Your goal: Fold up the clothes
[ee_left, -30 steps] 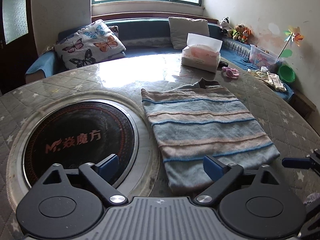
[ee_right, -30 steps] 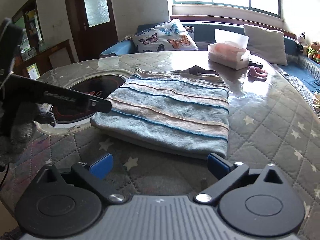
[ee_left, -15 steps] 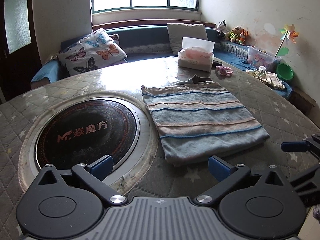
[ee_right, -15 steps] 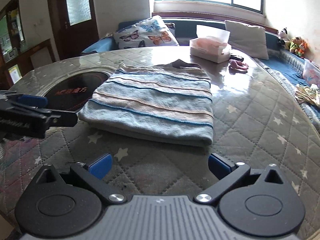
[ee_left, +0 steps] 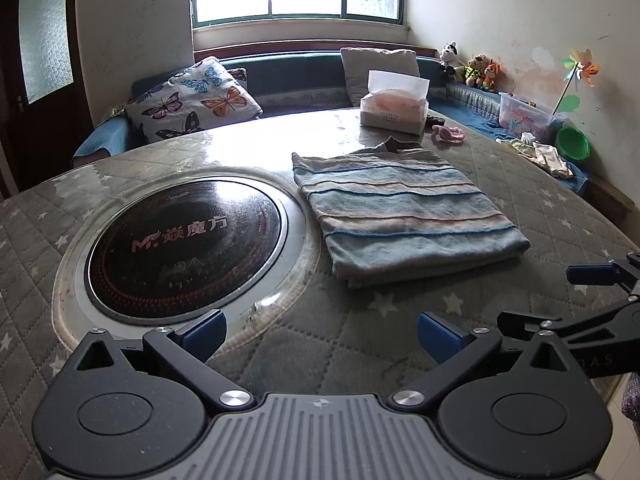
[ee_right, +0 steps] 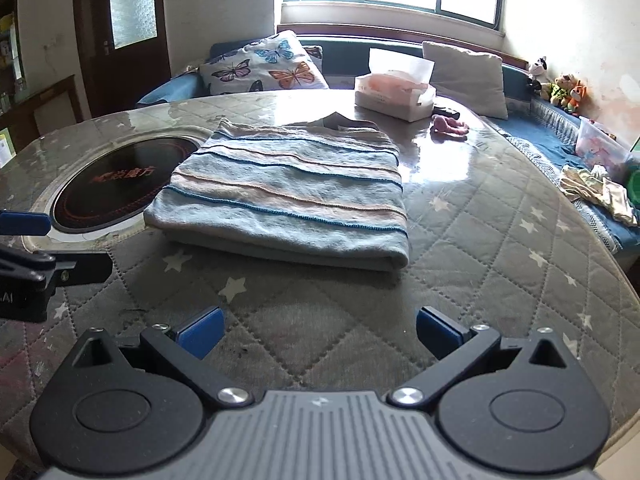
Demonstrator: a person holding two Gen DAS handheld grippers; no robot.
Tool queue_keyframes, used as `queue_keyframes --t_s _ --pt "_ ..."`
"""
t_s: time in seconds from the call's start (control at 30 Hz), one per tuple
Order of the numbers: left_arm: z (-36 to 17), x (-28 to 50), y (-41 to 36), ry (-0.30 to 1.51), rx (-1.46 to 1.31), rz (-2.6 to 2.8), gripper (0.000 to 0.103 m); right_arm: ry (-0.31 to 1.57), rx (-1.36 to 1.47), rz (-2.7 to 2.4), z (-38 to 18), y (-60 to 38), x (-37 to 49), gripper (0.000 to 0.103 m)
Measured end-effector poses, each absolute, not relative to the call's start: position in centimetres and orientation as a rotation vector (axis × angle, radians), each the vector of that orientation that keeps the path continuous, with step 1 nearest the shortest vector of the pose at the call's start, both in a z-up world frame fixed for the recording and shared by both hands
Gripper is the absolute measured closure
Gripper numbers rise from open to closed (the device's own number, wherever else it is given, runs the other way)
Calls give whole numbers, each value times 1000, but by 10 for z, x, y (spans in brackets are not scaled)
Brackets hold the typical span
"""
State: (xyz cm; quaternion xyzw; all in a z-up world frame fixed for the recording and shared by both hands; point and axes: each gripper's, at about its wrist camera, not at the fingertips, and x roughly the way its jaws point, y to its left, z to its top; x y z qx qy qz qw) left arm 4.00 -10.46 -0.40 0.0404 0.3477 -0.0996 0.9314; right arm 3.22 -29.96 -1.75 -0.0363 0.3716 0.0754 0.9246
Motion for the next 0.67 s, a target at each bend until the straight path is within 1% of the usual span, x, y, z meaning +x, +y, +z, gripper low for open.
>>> queue_keyframes --t_s 0.67 --pt "-6 3 -107 677 75 -206 0 730 -94 119 -16 -290 5 0"
